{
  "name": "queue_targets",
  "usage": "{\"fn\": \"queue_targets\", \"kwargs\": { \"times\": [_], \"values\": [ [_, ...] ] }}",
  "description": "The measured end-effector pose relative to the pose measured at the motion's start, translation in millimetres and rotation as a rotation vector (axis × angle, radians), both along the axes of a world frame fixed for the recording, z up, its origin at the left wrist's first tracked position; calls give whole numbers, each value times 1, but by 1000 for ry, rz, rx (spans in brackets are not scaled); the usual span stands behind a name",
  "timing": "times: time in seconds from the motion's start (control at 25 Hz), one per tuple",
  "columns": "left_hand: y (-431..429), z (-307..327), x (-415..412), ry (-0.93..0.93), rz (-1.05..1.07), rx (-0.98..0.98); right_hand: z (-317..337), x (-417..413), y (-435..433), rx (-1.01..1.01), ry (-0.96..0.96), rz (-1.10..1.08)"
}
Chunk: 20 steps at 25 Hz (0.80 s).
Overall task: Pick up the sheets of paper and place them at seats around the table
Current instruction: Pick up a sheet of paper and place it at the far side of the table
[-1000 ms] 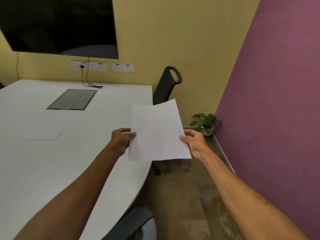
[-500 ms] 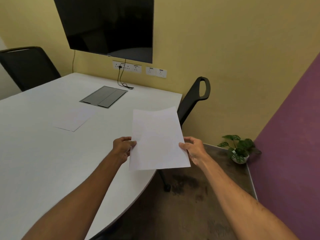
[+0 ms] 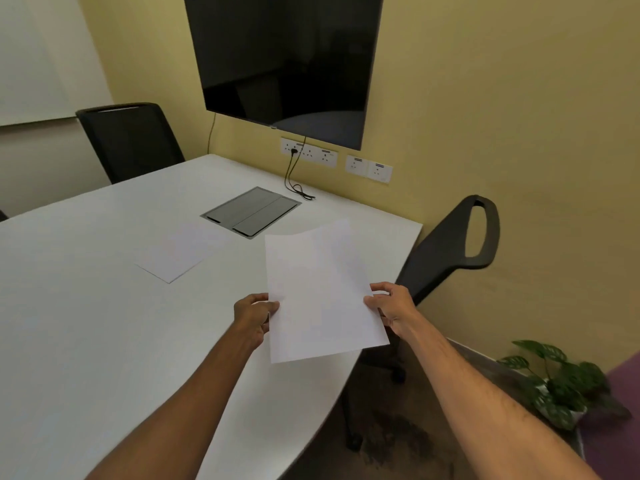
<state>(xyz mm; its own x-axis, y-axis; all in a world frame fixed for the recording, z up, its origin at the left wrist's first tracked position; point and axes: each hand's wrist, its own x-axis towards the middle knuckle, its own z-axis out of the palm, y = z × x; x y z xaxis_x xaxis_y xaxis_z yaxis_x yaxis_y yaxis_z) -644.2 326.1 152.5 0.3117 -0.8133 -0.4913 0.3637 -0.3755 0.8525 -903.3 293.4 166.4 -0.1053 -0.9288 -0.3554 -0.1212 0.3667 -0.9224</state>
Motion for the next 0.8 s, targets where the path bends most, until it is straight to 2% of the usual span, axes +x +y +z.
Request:
{"fn": "queue_targets", "kwargs": {
  "times": [0.52,0.8],
  "values": [
    [-136,-35,-35,56,427,72,-7,19,-241,-27,242,406],
    [-196,-57,-51,61,515,123,-11,14,-320,37,276,559]
  ]
}}
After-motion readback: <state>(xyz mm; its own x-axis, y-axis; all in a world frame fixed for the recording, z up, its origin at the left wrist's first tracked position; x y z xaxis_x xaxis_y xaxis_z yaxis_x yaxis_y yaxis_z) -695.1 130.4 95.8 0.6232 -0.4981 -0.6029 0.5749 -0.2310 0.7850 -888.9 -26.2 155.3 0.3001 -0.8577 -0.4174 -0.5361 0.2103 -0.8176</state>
